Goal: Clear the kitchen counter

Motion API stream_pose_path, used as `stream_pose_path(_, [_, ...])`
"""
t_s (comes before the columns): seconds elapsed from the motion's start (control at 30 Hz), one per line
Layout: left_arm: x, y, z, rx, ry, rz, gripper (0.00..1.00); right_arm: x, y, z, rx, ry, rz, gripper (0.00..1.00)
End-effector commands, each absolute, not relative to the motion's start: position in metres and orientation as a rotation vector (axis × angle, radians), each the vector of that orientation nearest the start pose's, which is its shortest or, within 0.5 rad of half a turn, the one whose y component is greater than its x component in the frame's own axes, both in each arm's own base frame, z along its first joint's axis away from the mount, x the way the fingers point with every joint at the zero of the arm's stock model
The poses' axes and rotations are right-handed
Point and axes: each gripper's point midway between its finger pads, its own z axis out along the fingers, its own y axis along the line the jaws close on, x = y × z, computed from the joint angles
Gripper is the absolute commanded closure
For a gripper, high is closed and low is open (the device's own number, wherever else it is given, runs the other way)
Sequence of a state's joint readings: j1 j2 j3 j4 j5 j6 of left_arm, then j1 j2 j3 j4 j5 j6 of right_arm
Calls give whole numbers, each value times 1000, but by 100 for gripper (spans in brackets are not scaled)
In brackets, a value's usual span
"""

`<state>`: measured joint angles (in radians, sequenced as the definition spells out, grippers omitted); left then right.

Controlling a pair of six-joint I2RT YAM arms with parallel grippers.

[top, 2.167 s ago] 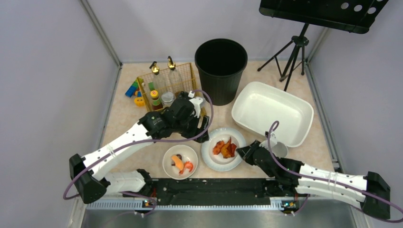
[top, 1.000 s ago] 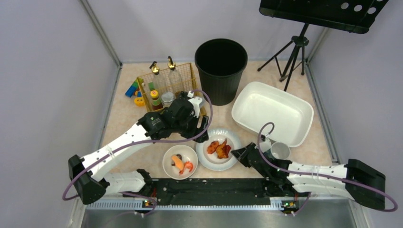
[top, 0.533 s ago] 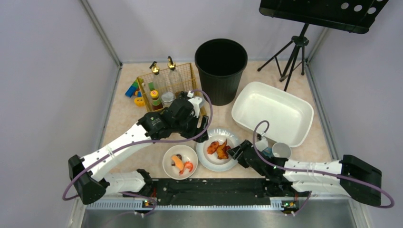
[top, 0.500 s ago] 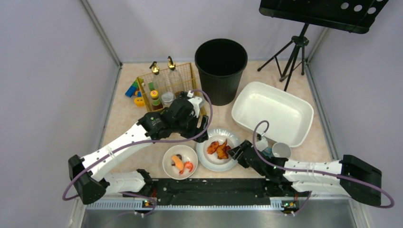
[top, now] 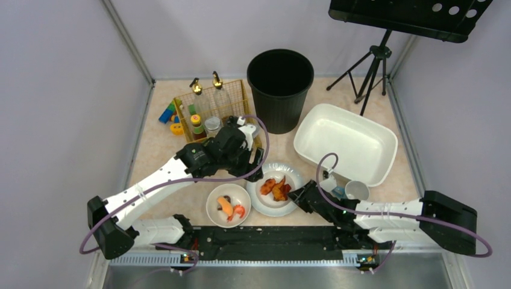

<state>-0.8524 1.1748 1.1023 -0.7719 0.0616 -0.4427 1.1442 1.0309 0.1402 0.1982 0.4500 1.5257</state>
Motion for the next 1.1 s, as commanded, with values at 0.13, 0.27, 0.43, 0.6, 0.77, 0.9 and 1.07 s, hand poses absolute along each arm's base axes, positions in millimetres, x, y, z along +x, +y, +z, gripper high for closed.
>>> stream_pose_path(0.13, [180,-243,198,533,2415,-646,21,146,249,21,679,2281,980,81])
stream_pose_path(0.27, [181,-243,197,532,2418,-642,21,146,249,20,686,2275,992,100])
stream_pose_path(0.43, [181,-243,197,532,2418,-645,21,148,245,21,694,2259,990,100])
stream_pose_path(0.6, [181,-244,197,534,2420,-645,21,150,243,29,688,2235,997,95])
stream_pose_path(0.77, [182,-245,198,532,2419,-649,21,151,236,35,697,2216,987,72])
stream_pose_path(0.9, [181,-246,198,531,2418,-653,21,150,230,34,708,2210,976,65])
stream_pose_path(1.07, [182,-247,200,532,2418,-657,21,150,231,30,703,2225,962,64])
